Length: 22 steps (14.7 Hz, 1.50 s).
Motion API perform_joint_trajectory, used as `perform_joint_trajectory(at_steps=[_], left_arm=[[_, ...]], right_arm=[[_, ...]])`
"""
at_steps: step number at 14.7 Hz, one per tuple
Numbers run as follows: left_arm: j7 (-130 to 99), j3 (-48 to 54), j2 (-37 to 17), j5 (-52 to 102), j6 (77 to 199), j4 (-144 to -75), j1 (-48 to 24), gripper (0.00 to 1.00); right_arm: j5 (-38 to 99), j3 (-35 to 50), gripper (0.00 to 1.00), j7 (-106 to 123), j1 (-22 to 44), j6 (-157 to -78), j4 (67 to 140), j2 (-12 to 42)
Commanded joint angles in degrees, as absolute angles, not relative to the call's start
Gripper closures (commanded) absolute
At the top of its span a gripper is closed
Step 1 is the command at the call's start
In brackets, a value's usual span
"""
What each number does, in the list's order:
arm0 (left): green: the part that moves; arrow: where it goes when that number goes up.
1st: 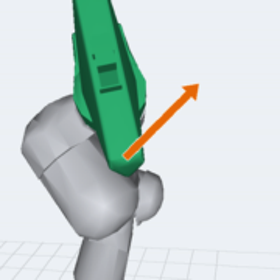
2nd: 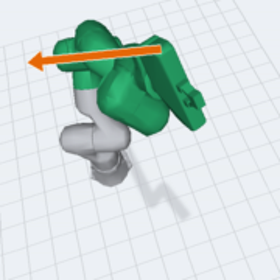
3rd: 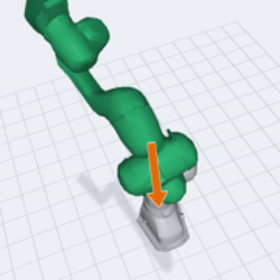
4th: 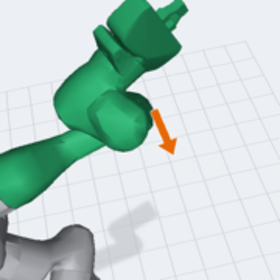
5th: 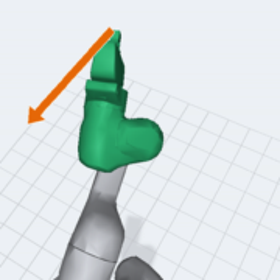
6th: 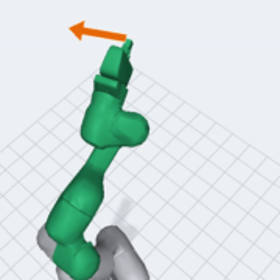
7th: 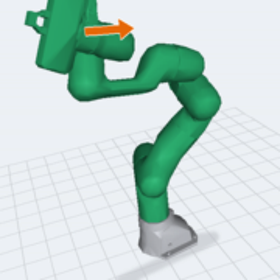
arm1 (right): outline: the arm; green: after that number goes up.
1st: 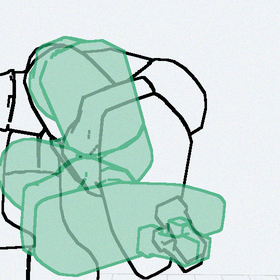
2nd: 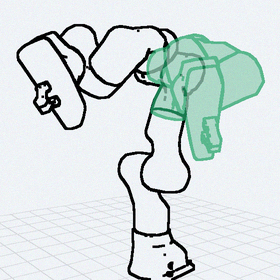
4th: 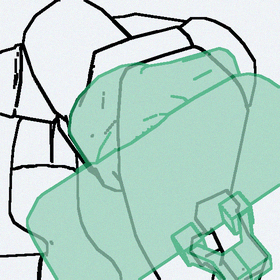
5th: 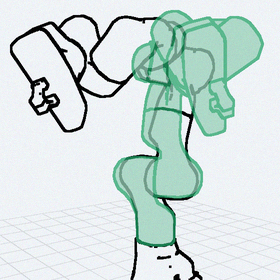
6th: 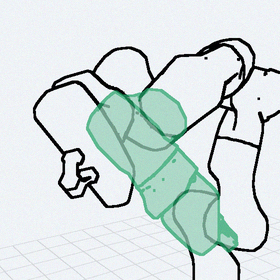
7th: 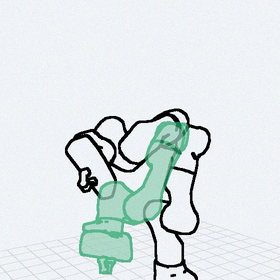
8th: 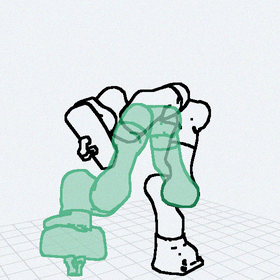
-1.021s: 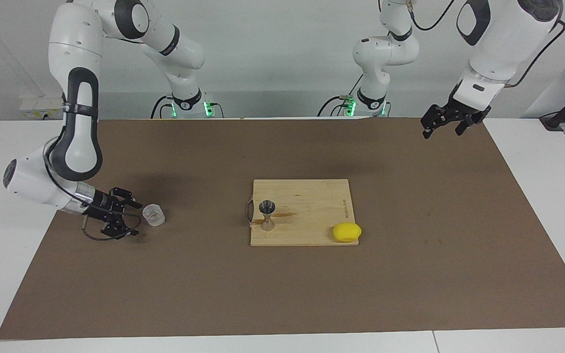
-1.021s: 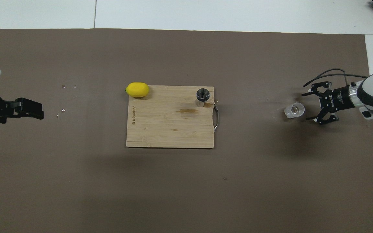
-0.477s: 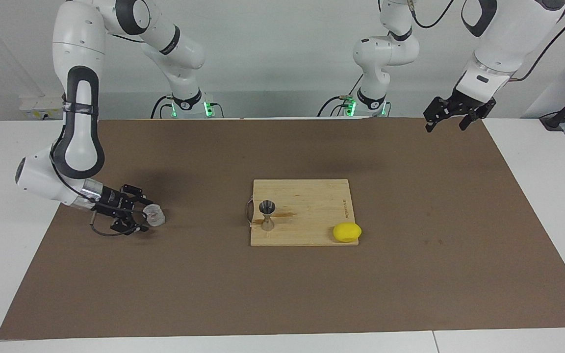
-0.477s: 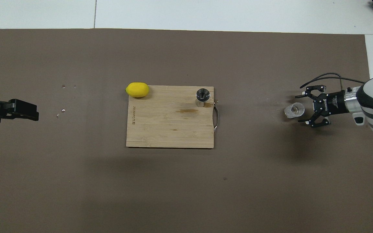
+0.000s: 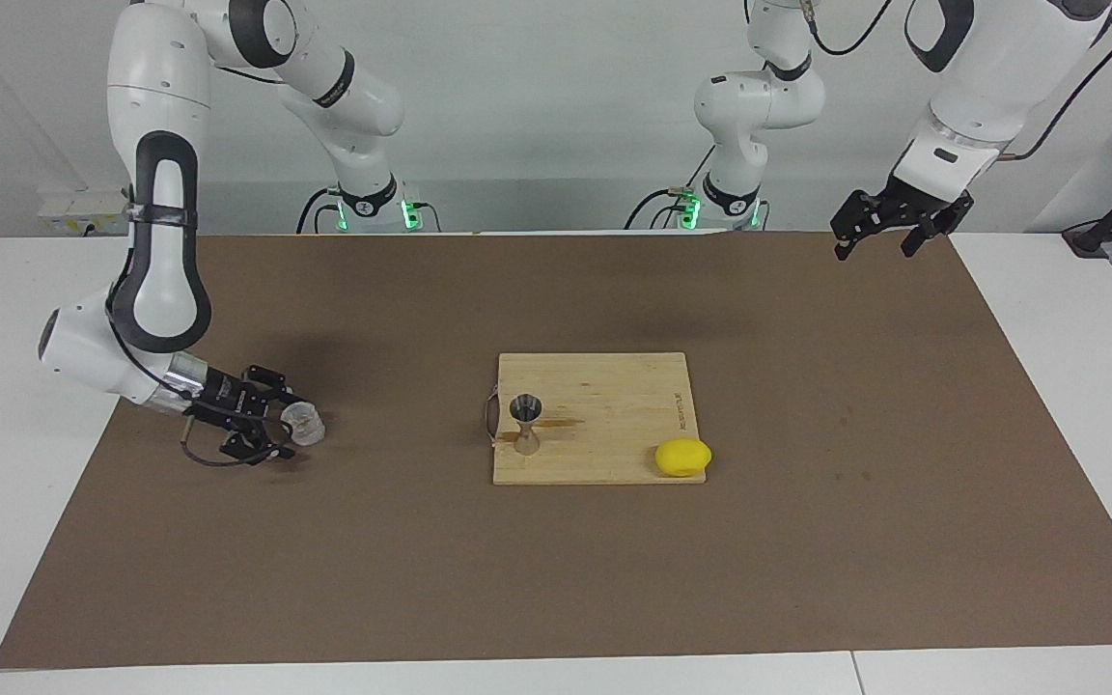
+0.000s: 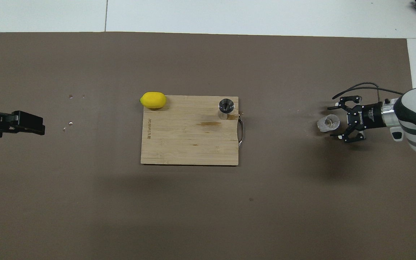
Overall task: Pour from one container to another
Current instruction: 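Close the right gripper around the small clear glass, then lift the clear glass with the right gripper and carry it above the metal cup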
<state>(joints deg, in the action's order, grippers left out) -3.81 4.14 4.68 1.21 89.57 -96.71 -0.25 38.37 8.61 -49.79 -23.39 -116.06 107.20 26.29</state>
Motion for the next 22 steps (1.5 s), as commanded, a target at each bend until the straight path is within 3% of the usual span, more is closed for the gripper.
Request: perform_joint_trajectory(at_steps=[1, 2, 3, 4, 5, 9, 14, 16, 19, 22], left_arm=[[-3.3, 4.1, 4.9, 0.7, 88.6, -96.5, -0.1, 0.00], [-3.4, 4.2, 4.9, 0.7, 88.9, -96.5, 0.1, 0.00], [-3.3, 4.2, 4.8, 0.7, 90.2, -96.3, 0.0, 0.00], [-3.3, 4.2, 4.8, 0.7, 92.3, -96.6, -0.3, 0.00], [-3.3, 4.2, 4.7, 0.7, 93.2, -96.7, -0.5, 0.00], [-3.3, 4.0, 4.7, 0.7, 93.3, -96.7, -1.7, 0.00], [-3.1, 3.1, 4.8, 0.5, 93.3, -97.0, -3.7, 0.00], [-2.6, -2.3, 4.8, 0.6, 93.4, -97.0, -7.9, 0.00], [-2.5, 4.6, 4.7, 0.6, 93.3, -96.9, -0.2, 0.00], [-2.5, 5.4, 4.8, 0.6, 93.4, -96.9, 1.1, 0.00]], right_arm=[[41.8, 9.0, 0.07, -48.4, -23.5, -117.4, 109.6, 25.1], [41.8, 9.1, 0.20, -48.4, -23.5, -117.1, 109.6, 25.1], [41.9, 9.1, 0.40, -48.4, -23.5, -116.9, 109.5, 25.1], [42.5, 9.1, 0.79, -48.6, -23.6, -115.9, 109.3, 25.1], [43.4, 9.1, 1.00, -48.7, -23.6, -114.5, 109.0, 25.0], [43.4, 9.2, 1.00, -49.3, -22.9, -115.5, 108.8, 22.4], [43.3, 9.1, 1.00, -58.7, -16.3, -118.8, 107.9, 17.8], [42.3, 8.9, 1.00, -64.9, -12.7, -119.3, 105.4, 17.4], [38.2, 8.9, 1.00, -73.3, -7.9, -121.2, 103.1, 17.2], [33.5, 8.9, 1.00, -80.1, -4.6, -122.0, 100.9, 17.2]])
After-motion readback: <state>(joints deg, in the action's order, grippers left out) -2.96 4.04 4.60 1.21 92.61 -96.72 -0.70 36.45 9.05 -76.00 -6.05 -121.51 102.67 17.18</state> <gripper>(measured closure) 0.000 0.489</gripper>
